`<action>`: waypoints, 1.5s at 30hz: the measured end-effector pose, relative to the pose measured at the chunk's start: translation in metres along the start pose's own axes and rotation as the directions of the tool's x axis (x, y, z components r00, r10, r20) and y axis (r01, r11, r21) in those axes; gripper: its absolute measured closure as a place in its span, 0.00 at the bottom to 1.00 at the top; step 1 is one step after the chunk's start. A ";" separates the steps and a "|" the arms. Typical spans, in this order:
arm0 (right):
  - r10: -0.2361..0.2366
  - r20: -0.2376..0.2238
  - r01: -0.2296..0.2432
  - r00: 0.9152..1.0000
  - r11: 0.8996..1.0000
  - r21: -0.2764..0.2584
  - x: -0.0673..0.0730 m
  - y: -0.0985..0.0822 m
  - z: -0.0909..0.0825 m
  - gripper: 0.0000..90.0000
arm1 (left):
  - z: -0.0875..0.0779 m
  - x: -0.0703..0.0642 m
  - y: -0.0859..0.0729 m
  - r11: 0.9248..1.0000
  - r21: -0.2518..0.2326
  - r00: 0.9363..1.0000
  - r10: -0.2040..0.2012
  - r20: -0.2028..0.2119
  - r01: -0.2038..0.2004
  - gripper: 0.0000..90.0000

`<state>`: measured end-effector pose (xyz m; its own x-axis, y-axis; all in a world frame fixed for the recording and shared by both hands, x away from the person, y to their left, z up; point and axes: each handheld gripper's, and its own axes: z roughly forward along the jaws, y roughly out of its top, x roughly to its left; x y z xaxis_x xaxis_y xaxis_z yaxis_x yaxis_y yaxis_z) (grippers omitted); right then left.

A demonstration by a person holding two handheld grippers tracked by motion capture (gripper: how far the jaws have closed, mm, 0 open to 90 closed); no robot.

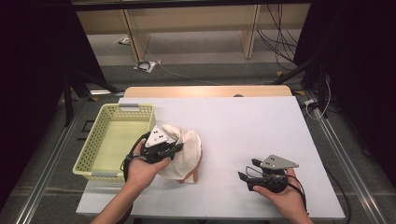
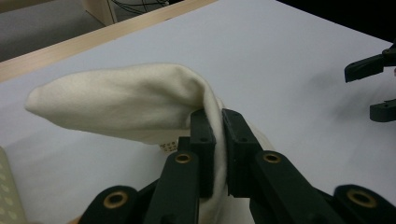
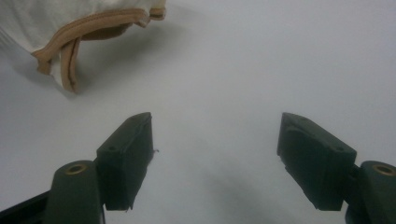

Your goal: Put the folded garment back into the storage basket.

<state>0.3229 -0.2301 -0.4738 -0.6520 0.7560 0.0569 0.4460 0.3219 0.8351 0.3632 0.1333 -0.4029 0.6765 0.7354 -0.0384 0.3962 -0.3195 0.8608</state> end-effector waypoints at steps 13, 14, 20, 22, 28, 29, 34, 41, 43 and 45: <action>-0.002 -0.001 0.002 1.000 1.000 -0.002 0.000 0.000 0.001 0.31 | -0.002 0.003 0.001 1.000 -0.009 1.000 0.000 -0.005 0.000 0.93; -0.001 -0.001 0.001 1.000 1.000 -0.002 0.000 0.000 0.001 0.31 | -0.002 0.003 0.001 1.000 -0.008 1.000 -0.001 -0.005 0.001 0.93; 0.001 -0.001 -0.001 1.000 1.000 -0.004 0.000 0.000 0.001 0.31 | -0.004 0.005 0.002 1.000 -0.014 1.000 -0.003 -0.009 0.003 0.93; 0.000 0.000 0.000 1.000 1.000 -0.003 0.000 0.000 0.001 0.31 | -0.004 0.006 0.002 1.000 -0.015 1.000 -0.002 -0.009 0.002 0.93; 0.002 0.001 -0.002 1.000 1.000 -0.003 0.000 0.000 0.000 0.31 | -0.007 0.007 0.003 1.000 -0.024 1.000 -0.006 -0.014 0.005 0.93; 0.001 0.000 -0.001 1.000 1.000 -0.003 0.000 0.000 0.000 0.31 | -0.007 0.007 0.004 1.000 -0.025 1.000 -0.006 -0.015 0.005 0.93; 0.001 0.000 -0.001 1.000 1.000 -0.003 0.000 0.000 0.000 0.31 | -0.009 0.009 0.004 1.000 -0.030 1.000 -0.005 -0.019 0.004 0.93; -0.002 0.001 0.002 1.000 1.000 -0.005 0.000 0.000 0.000 0.31 | -0.011 0.011 0.006 0.999 -0.040 1.000 -0.011 -0.024 0.010 0.93; 0.000 0.001 0.000 1.000 1.000 -0.002 0.000 0.000 0.000 0.31 | -0.012 0.012 0.006 0.999 -0.042 1.000 -0.010 -0.026 0.009 0.93; 0.001 0.001 -0.001 1.000 1.000 -0.003 0.000 0.000 0.000 0.31 | -0.012 0.012 0.006 0.999 -0.045 1.000 -0.013 -0.027 0.012 0.93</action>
<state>0.3231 -0.2300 -0.4739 -0.6511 0.7568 0.0576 0.4452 0.3193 0.8366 0.3662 0.1473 -0.3920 0.6541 0.7556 -0.0360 0.3762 -0.2836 0.8821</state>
